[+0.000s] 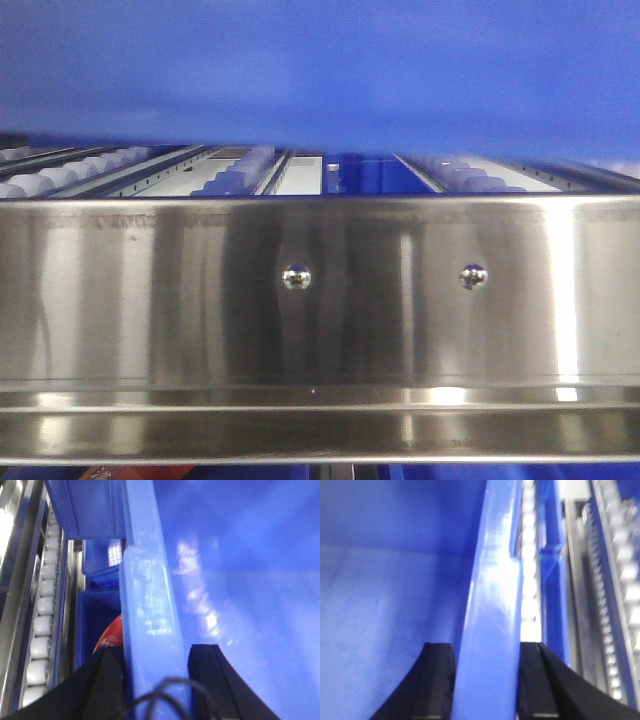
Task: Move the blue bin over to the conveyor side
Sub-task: 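Close both grippers on the blue bin's side walls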
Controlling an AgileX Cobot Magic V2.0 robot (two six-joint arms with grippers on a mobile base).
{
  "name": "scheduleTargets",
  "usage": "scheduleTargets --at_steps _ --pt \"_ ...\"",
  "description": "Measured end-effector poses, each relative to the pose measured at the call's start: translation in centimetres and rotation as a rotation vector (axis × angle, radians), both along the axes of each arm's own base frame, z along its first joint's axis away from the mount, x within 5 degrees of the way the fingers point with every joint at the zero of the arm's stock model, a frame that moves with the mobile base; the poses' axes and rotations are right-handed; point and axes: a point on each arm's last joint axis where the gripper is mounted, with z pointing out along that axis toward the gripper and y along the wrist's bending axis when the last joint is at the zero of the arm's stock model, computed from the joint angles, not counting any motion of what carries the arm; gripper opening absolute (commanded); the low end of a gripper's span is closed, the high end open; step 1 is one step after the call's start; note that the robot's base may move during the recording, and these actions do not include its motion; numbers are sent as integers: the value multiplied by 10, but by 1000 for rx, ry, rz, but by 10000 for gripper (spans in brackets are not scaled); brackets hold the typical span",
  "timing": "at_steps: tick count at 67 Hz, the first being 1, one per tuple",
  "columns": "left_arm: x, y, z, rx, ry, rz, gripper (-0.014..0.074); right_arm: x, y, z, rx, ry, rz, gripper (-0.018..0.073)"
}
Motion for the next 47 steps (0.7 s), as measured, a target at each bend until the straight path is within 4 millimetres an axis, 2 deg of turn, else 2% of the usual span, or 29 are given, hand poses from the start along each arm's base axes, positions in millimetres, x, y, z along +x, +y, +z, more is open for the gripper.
scheduleTargets --at_steps 12,26,47 --pt "-7 -1 -1 -2 27 -15 -9 -11 -4 7 19 -60 -2 -78" --pt "-4 -5 -2 -15 33 -48 -17 -16 -8 10 7 -95 -15 -78" --pt "17 -20 -12 88 84 -94 -17 -13 -10 13 -21 -139 -32 -78"
